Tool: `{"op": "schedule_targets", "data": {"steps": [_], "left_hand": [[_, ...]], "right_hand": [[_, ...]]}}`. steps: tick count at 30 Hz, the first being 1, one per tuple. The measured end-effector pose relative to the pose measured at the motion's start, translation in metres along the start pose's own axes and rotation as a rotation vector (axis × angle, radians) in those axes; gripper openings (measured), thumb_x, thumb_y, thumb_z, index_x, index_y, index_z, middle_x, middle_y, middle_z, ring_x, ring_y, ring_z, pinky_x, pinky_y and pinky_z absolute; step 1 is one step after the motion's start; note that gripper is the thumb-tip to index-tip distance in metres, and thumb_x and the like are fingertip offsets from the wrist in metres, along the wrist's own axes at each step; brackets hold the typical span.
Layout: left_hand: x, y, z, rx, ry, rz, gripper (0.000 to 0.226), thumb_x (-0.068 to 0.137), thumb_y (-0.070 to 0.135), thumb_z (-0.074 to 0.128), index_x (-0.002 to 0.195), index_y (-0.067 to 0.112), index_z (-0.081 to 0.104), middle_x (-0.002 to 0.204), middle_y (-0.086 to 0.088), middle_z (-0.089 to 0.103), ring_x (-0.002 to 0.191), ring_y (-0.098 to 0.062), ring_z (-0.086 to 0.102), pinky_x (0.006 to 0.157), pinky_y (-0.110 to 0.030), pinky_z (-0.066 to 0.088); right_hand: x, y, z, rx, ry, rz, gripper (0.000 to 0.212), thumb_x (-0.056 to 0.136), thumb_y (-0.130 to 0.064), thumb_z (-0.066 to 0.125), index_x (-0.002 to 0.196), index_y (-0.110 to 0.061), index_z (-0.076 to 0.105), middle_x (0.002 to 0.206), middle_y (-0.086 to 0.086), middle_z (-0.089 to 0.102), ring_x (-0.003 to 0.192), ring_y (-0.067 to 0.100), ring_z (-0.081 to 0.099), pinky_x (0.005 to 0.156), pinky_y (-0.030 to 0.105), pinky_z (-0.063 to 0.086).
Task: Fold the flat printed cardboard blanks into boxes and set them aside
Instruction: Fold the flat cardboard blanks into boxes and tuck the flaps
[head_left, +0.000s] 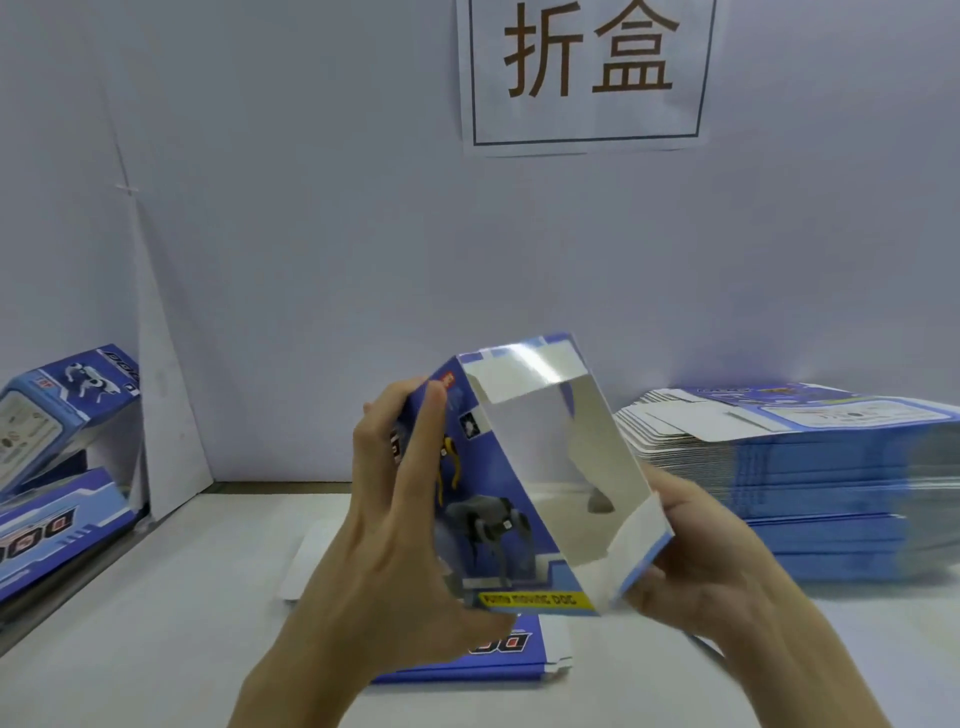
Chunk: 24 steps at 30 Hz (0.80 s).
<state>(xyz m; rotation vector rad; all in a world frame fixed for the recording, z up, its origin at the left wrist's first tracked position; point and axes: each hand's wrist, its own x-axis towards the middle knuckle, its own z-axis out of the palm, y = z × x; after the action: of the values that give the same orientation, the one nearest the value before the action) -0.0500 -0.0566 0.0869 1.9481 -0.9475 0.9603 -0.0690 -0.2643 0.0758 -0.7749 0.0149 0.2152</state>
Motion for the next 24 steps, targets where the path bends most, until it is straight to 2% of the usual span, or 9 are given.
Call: {"op": "schedule_targets", "data": {"steps": [2, 4, 6, 9, 10, 12, 17, 22, 24], "left_hand": [[-0.011, -0.010, 0.008, 0.191, 0.046, 0.178, 0.147, 0.044, 0.030, 0.096, 0.153, 0.029, -0.001, 0.139, -0.009, 0.023, 0.127, -0.033, 0.035, 0.095, -0.070, 0.039], [-0.015, -0.020, 0.007, 0.206, 0.076, 0.231, 0.150, 0.040, 0.032, 0.096, 0.153, 0.031, -0.003, 0.142, -0.004, 0.017, 0.128, -0.035, 0.035, 0.082, -0.075, 0.042], [-0.010, -0.017, 0.006, 0.178, 0.083, 0.269, 0.148, 0.041, 0.033, 0.094, 0.153, 0.029, -0.002, 0.142, -0.005, 0.020, 0.124, -0.036, 0.039, 0.083, -0.071, 0.045], [-0.011, -0.018, -0.004, 0.180, 0.013, 0.201, 0.131, 0.054, 0.048, 0.084, 0.154, 0.028, 0.000, 0.145, -0.005, 0.022, 0.122, -0.021, 0.043, 0.098, -0.034, 0.049], [-0.013, -0.017, -0.007, 0.171, -0.043, 0.156, 0.126, 0.058, 0.056, 0.078, 0.154, 0.029, 0.001, 0.148, -0.001, 0.018, 0.126, -0.013, 0.039, 0.100, -0.030, 0.047], [-0.016, -0.015, -0.013, 0.136, -0.136, 0.057, 0.124, 0.057, 0.066, 0.073, 0.153, 0.036, 0.000, 0.151, 0.011, 0.010, 0.133, -0.008, 0.032, 0.098, -0.043, 0.050], [-0.019, -0.014, -0.012, 0.088, -0.237, -0.038, 0.128, 0.054, 0.062, 0.080, 0.149, 0.045, -0.005, 0.148, 0.010, 0.012, 0.131, -0.019, 0.037, 0.094, -0.038, 0.052], [-0.019, -0.015, -0.012, 0.107, -0.252, -0.063, 0.131, 0.051, 0.064, 0.080, 0.149, 0.047, -0.006, 0.147, 0.011, 0.012, 0.129, -0.017, 0.038, 0.089, -0.037, 0.054], [-0.019, -0.013, -0.008, 0.123, -0.252, -0.040, 0.130, 0.051, 0.064, 0.078, 0.149, 0.047, -0.006, 0.147, 0.011, 0.012, 0.127, -0.017, 0.040, 0.090, -0.037, 0.053]], "right_hand": [[-0.006, 0.000, -0.003, -0.096, -0.011, 0.115, 0.027, 0.042, -0.007, 0.086, 0.059, -0.004, 0.065, 0.050, 0.006, 0.057, 0.031, 0.010, 0.044, 0.032, 0.009, 0.022], [-0.011, -0.004, -0.003, -0.108, -0.048, 0.155, 0.036, 0.038, -0.003, 0.091, 0.058, -0.005, 0.062, 0.045, 0.004, 0.052, 0.025, 0.006, 0.033, 0.027, 0.008, 0.016], [-0.011, -0.003, -0.002, -0.106, -0.050, 0.133, 0.035, 0.047, -0.013, 0.093, 0.065, -0.005, 0.063, 0.044, 0.005, 0.052, 0.023, 0.005, 0.030, 0.025, 0.009, 0.017], [-0.005, -0.002, 0.002, -0.181, 0.178, -0.208, 0.023, 0.069, -0.028, 0.072, 0.077, -0.011, 0.060, 0.049, 0.001, 0.051, 0.030, 0.007, 0.037, 0.027, 0.013, 0.025], [-0.003, -0.003, 0.000, -0.222, 0.246, -0.374, 0.017, 0.075, -0.026, 0.069, 0.081, -0.013, 0.060, 0.053, 0.000, 0.053, 0.035, 0.008, 0.041, 0.029, 0.015, 0.028], [-0.006, -0.005, 0.000, -0.375, 0.289, -0.662, 0.006, 0.089, -0.014, 0.062, 0.095, -0.016, 0.062, 0.065, 0.001, 0.058, 0.043, 0.009, 0.047, 0.033, 0.021, 0.034], [-0.017, -0.006, 0.001, -0.615, 0.280, -1.025, 0.040, 0.092, -0.006, 0.059, 0.122, -0.034, 0.062, 0.084, -0.011, 0.071, 0.051, 0.014, 0.059, 0.032, 0.028, 0.044], [-0.017, -0.004, 0.000, -0.724, 0.270, -1.179, 0.046, 0.092, -0.004, 0.059, 0.111, -0.045, 0.070, 0.080, -0.018, 0.069, 0.047, 0.010, 0.055, 0.035, 0.028, 0.049], [-0.017, -0.001, 0.003, -0.806, 0.299, -1.269, 0.054, 0.094, 0.000, 0.057, 0.109, -0.049, 0.070, 0.077, -0.026, 0.067, 0.053, 0.000, 0.055, 0.042, 0.018, 0.051]]}}
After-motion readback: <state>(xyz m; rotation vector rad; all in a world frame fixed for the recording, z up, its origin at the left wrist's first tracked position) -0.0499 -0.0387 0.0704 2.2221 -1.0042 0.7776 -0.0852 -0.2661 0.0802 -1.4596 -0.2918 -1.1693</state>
